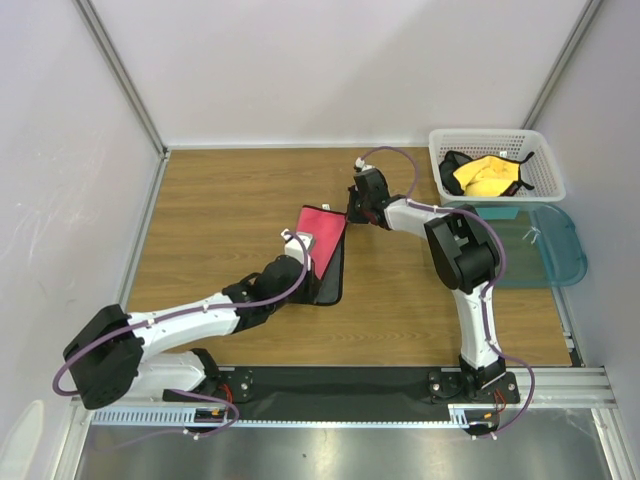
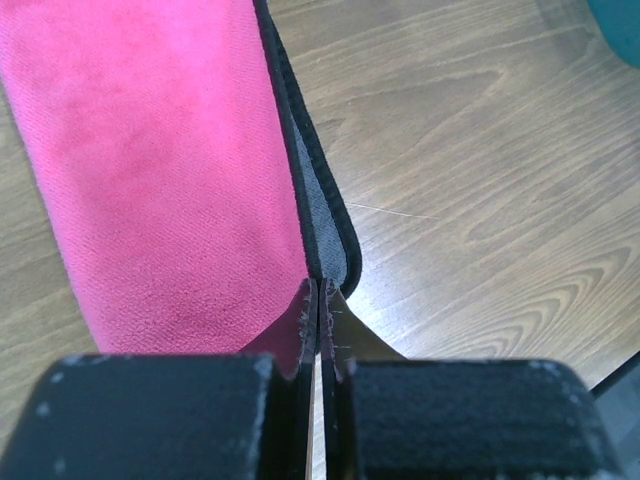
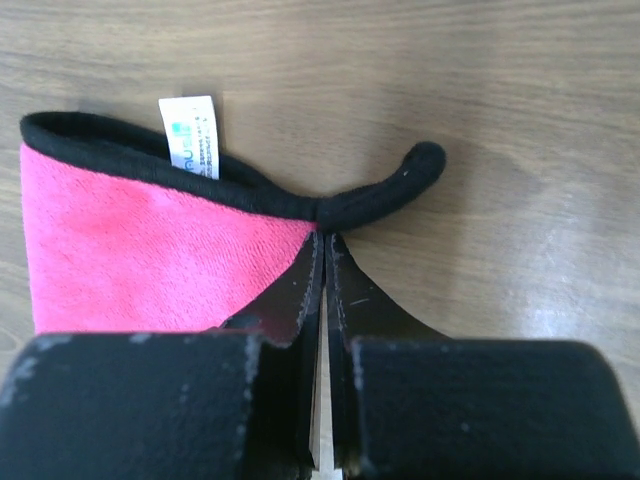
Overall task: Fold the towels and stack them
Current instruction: Fold the towel
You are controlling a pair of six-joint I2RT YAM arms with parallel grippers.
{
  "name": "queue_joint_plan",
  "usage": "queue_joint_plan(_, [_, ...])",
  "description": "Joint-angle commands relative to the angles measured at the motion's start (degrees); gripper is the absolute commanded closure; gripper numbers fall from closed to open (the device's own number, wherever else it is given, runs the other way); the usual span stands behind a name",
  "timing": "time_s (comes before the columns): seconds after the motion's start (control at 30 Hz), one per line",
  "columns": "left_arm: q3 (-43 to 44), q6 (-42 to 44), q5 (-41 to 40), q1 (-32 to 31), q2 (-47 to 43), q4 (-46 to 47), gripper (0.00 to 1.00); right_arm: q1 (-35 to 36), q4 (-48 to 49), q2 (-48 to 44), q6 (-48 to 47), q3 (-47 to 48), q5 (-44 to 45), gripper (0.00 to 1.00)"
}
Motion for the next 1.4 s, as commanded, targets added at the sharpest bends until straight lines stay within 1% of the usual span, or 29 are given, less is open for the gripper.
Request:
queue_joint_plan(0.0, [2.86,1.04,1.07,-0.72,0.20,0.54,1.00,-0.54,0.92,1.68,-1.01,0.55,-1.14,1.00])
queue_joint_plan(0.23, [5.14,2.01,1.68,-0.99,0.99,-1.22,1.00,-0.63,2.06,0.63,-0.66,-0.33,-2.03,1.00])
queue_joint_plan(0.4, [7.25,3.76,4.49,-1.16,2.04,-1.57,1.00,-0.63,2.06,0.80,0.40,-1.29,-3.09,1.00])
queue_joint_plan(0.6, [10.41,5.08,8.71,-2.22,7.74,-2.98,1.00,-0.63,2.15,1.06,1.28,-2.09,-2.74,1.00])
queue_joint_plan(0.77, [12.70,6.05,10.30,-3.80,12.67,-3.33,1.00,-0.63,3.91,0.89,1.80,-2.71,-3.09,1.00])
queue_joint_plan(0.8, [13.40,6.05,10.56,-3.98,14.33,-4.90,1.00,-0.63,3.91,0.97,1.89,-2.88,-3.09,1.00])
queue_joint_plan(0.97, [14.99,6.05,10.91,-5.38,17.77,-5.26,1.00,-0.63,4.17,0.80,1.81,-3.49,-3.09,1.00])
queue_joint_plan(1.23, [17.36,6.49,11.18,-6.26,20.41,-6.23,1.00,-0.63,5.22,0.27,2.51,-4.73,-3.09,1.00])
queue_joint_plan(1.37, [19.20,6.84,9.08,-6.53,20.59,-8.42,1.00,-0.63,5.84,-0.08,3.30,-5.52,-3.00,1.00])
